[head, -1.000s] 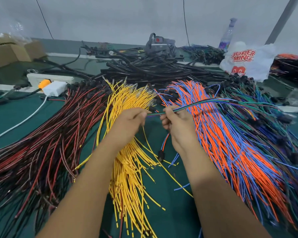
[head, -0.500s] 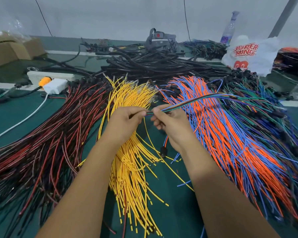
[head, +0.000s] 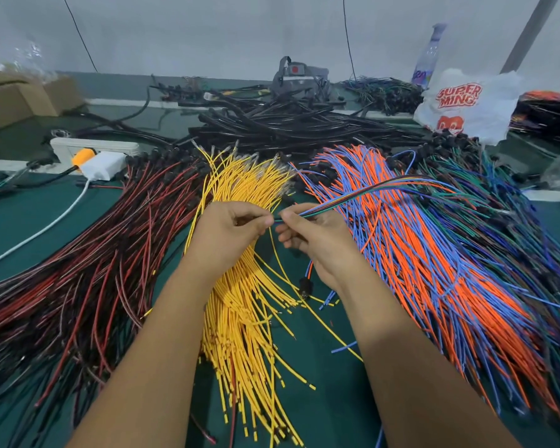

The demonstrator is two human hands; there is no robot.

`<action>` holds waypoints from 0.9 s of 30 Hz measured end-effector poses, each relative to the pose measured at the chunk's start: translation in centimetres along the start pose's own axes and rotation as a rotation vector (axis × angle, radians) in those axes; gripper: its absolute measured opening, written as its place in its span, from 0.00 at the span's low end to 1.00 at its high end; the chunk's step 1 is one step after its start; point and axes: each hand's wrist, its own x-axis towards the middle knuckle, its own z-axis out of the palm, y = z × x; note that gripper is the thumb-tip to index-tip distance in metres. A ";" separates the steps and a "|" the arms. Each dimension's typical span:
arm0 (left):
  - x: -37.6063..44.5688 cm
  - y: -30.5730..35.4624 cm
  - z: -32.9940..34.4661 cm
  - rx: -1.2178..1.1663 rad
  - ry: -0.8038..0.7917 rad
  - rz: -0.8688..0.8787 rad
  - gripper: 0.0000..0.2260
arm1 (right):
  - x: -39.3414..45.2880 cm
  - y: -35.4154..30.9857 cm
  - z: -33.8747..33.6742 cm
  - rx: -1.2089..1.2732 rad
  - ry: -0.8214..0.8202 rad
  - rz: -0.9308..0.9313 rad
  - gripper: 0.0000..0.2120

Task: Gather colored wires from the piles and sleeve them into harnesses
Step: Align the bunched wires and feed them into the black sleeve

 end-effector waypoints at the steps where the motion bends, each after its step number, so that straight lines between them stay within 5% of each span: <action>1: 0.0 0.0 0.0 0.004 -0.003 0.008 0.10 | -0.1 0.0 0.0 0.008 -0.013 0.007 0.05; 7: 0.1 0.0 -0.1 -0.018 -0.015 0.045 0.10 | -0.1 -0.2 0.1 0.070 -0.016 -0.011 0.04; 12: 0.5 -0.3 -0.5 -0.230 0.019 -0.104 0.06 | 0.2 0.0 0.6 0.011 0.062 -0.090 0.04; 19: 0.4 -0.6 -0.8 -0.054 0.050 -0.024 0.06 | 0.1 -0.1 0.4 -0.152 0.101 -0.136 0.06; 25: 0.8 -0.4 -1.5 -0.522 0.308 -0.169 0.05 | 0.0 -0.6 0.2 0.021 0.126 -0.147 0.06; 27: 1.0 -0.3 -1.6 -0.680 0.327 -0.194 0.13 | 0.0 -0.6 0.3 0.036 0.083 -0.156 0.07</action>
